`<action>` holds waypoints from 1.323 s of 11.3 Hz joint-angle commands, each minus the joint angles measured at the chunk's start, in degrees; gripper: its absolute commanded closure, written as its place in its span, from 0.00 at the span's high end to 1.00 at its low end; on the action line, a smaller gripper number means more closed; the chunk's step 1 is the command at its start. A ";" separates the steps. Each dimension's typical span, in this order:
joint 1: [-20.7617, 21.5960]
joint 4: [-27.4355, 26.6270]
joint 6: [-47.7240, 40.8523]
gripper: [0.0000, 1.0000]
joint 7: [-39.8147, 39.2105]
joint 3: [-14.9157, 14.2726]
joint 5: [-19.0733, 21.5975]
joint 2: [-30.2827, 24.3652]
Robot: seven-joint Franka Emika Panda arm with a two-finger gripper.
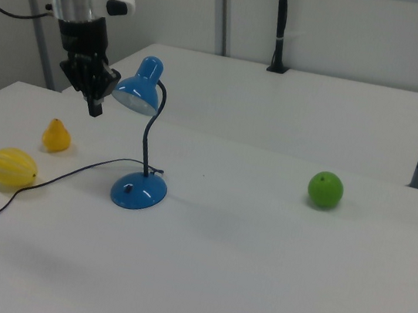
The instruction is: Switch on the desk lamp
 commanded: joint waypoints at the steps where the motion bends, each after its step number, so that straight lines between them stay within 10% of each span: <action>1: 0.62 -6.07 4.45 0.00 -1.14 0.20 0.28 -0.40; 8: 2.91 -22.43 24.74 0.00 1.40 0.64 0.28 2.05; 15: 4.40 -23.94 42.60 0.00 7.12 0.73 0.28 13.48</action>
